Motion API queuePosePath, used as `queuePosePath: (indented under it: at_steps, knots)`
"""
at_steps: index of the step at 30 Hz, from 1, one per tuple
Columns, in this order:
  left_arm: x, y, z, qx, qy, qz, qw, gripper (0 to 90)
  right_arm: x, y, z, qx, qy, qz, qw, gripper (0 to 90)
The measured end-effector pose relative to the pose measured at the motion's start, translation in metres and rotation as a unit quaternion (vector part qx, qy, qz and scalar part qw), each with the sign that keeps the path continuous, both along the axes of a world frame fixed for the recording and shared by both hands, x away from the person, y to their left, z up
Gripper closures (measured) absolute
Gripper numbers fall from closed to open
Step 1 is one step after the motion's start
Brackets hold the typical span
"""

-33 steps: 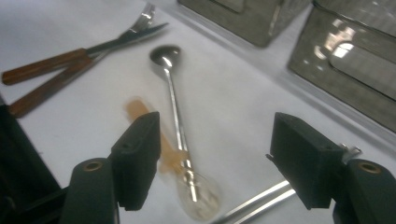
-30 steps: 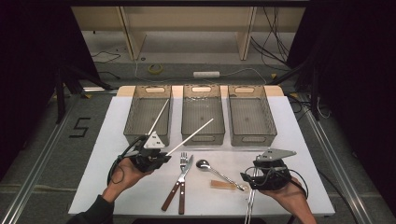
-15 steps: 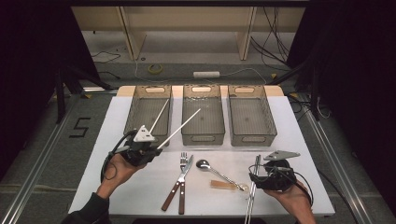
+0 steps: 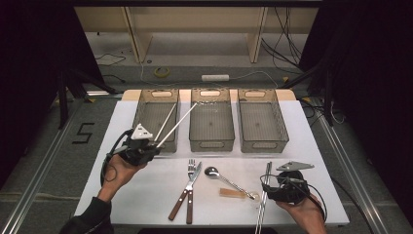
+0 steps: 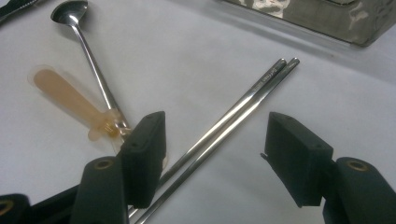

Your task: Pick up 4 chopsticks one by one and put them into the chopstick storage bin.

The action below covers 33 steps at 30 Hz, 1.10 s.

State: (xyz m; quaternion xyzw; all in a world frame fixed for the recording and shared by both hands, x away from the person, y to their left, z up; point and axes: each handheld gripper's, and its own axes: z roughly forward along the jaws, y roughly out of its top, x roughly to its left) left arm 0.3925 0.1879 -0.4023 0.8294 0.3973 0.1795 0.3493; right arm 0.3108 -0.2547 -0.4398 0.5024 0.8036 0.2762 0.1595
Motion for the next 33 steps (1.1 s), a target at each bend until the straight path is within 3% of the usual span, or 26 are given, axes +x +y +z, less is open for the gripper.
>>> queuePosePath:
  at_steps: [15,26,33]
  knots:
    - [0.05,0.018,0.004,-0.026,0.013,0.067,0.9973,82.7,-0.005,0.001,-0.002,0.007,-0.002,0.006,1.0,35.2]
    - [0.082,0.025,0.002,-0.023,0.027,0.1,0.9943,82.6,-0.006,0.002,-0.002,0.026,-0.008,0.008,0.9996,27.7]
    - [0.096,0.026,-0.008,-0.02,0.042,0.117,0.992,82.6,-0.007,0.004,-0.002,0.025,-0.008,0.014,0.9996,27.7]
